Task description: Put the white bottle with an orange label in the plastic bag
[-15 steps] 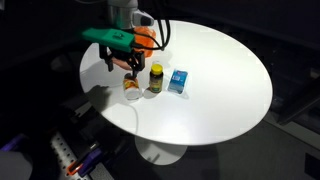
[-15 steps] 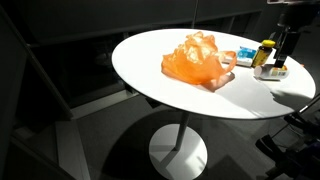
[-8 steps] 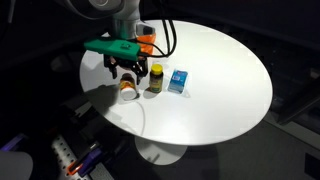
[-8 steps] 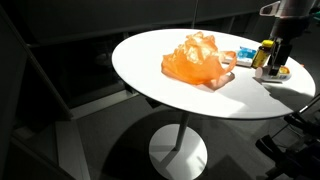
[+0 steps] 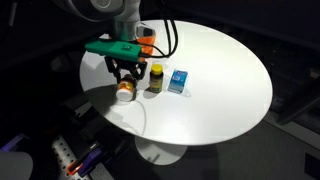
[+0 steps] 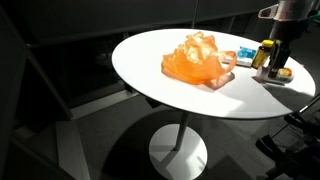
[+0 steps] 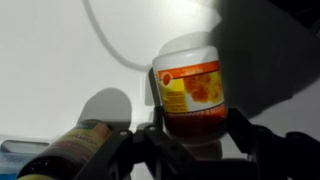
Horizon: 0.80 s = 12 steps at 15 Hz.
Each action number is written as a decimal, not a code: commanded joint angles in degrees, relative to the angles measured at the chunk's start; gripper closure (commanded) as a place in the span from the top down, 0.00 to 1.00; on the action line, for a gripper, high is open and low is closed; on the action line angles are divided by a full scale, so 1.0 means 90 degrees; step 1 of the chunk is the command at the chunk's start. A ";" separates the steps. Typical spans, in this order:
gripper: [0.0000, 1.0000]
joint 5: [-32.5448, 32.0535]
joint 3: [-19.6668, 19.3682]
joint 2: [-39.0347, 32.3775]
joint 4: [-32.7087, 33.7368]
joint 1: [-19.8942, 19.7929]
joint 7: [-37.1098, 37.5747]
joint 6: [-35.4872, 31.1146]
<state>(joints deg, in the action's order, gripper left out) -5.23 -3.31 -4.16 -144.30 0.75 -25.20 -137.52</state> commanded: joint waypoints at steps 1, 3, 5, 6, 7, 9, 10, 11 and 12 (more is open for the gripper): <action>0.39 -0.0064 0.0115 -0.0018 0.0213 -0.0093 0.0326 0.0302; 0.39 0.0153 0.0180 0.0012 0.0398 -0.0062 0.0389 0.0584; 0.39 0.0399 0.0266 0.0036 0.0644 -0.0033 0.0443 0.0877; 0.39 0.0546 0.0314 0.0050 0.0781 -0.0020 0.0459 0.0994; 0.39 0.0718 0.0366 0.0050 0.0959 -0.0007 0.0482 0.1110; 0.39 0.1066 0.0460 0.0002 0.1319 0.0008 0.0489 0.1253; 0.39 0.1280 0.0505 -0.0036 0.1509 0.0009 0.0455 0.1325; 0.39 0.1493 0.0543 -0.0064 0.1678 0.0009 0.0412 0.1396; 0.39 0.1661 0.0575 -0.0087 0.1823 0.0015 0.0408 0.1441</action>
<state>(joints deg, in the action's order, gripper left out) 5.82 0.97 -4.15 -132.65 0.97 -22.01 -127.67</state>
